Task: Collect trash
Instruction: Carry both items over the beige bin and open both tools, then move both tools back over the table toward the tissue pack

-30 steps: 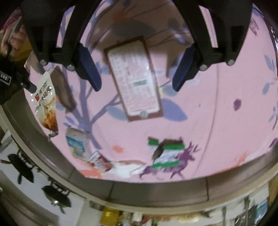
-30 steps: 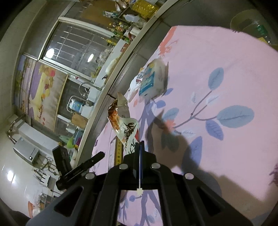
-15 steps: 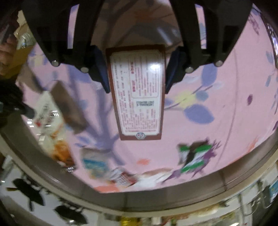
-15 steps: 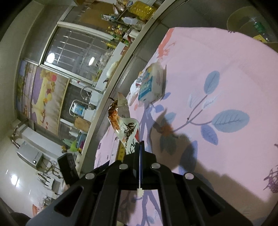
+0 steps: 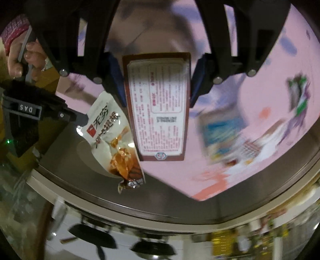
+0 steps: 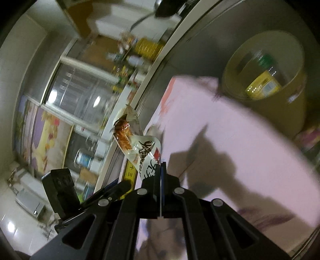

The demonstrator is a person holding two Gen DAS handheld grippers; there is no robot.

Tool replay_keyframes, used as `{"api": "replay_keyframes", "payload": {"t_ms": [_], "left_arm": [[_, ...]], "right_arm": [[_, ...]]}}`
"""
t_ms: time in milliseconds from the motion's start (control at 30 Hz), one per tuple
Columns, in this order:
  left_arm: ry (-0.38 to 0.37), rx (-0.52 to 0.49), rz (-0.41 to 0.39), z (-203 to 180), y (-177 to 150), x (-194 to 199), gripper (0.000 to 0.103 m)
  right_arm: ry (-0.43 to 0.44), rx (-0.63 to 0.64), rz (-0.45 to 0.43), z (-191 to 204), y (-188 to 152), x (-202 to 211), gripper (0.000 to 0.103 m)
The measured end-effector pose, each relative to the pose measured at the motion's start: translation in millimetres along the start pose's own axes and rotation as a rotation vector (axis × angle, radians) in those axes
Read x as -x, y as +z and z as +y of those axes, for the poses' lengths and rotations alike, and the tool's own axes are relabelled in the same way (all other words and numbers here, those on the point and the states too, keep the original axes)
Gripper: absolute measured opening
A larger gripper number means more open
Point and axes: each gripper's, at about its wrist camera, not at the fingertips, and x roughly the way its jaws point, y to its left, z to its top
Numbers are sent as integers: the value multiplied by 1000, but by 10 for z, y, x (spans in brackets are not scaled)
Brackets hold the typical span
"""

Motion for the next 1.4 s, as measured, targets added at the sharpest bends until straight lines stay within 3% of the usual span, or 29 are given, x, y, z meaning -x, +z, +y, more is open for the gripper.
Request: {"api": "replay_keyframes", "payload": {"t_ms": [300, 533, 633, 767, 800, 833, 900, 1200, 1400], "left_arm": [[-54, -172, 12, -936, 932, -904, 58], [-48, -203, 83, -1293, 1278, -1655, 59], [-31, -201, 120, -1334, 1297, -1844, 73], [-45, -180, 112, -1305, 1266, -1816, 75], [-40, -179, 107, -1283, 1245, -1778, 75], [-39, -176, 102, -1264, 1233, -1740, 75], [-40, -163, 93, -1211, 1213, -1660, 75], [-10, -97, 2, -916, 937, -1053, 75], [82, -84, -29, -714, 633, -673, 75]], "right_arm": [[-195, -39, -247, -607, 745, 580, 0], [-395, -15, -272, -986, 1112, 481, 0], [-471, 29, -244, -1031, 1112, 356, 2], [-486, 37, -263, -1060, 1040, 346, 13], [-481, 32, -274, -1062, 1020, 364, 25], [-479, 30, -286, -1052, 998, 392, 45], [-491, 42, -326, -1000, 946, 448, 62], [-410, 16, -336, -660, 843, 555, 62], [-366, -21, -316, -450, 572, 566, 63]]}}
